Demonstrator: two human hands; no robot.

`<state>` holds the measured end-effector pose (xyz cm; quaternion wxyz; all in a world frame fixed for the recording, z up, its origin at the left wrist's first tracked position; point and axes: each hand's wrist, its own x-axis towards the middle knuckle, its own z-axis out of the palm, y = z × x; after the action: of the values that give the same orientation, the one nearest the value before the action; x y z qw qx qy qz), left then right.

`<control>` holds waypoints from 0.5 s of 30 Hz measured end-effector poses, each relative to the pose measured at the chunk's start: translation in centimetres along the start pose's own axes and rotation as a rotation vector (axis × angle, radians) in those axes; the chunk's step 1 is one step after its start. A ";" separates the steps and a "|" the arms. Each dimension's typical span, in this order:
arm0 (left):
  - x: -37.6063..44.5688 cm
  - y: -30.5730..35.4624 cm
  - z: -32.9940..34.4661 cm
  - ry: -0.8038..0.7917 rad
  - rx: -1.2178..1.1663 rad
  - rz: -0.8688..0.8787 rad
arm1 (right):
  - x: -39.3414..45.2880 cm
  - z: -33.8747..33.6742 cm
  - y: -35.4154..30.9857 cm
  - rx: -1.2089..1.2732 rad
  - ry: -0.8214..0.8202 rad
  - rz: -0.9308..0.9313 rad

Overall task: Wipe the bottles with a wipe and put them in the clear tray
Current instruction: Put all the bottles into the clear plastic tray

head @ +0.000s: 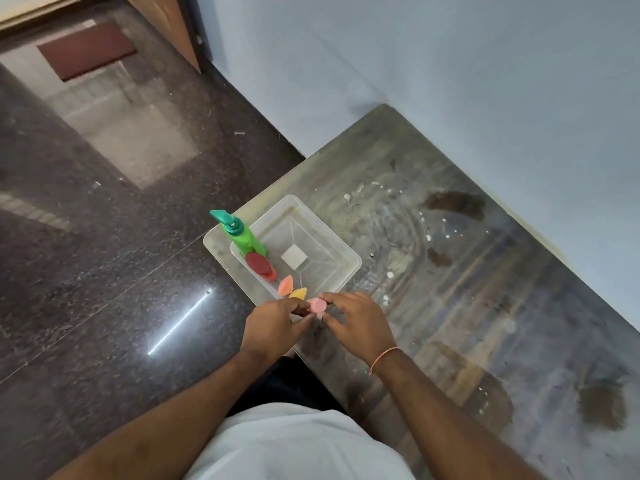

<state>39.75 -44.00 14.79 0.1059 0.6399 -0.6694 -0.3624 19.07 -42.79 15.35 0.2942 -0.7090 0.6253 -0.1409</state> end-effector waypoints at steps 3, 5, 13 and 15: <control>0.2 -0.6 -0.1 -0.022 0.002 -0.018 | 0.5 0.5 -0.1 -0.006 -0.040 0.014; 0.3 -1.1 0.1 -0.029 0.006 -0.021 | 0.8 0.9 -0.3 -0.006 -0.066 0.028; 0.5 -1.7 -0.3 -0.075 0.048 -0.050 | 1.5 2.0 -0.7 -0.052 -0.097 0.044; 0.7 -1.8 -0.4 -0.076 0.042 -0.053 | 1.6 2.1 -0.8 -0.052 -0.109 0.049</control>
<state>41.27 -44.59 13.71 0.0574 0.6452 -0.6633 -0.3748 21.17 -43.84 13.92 0.3126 -0.7076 0.6288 -0.0783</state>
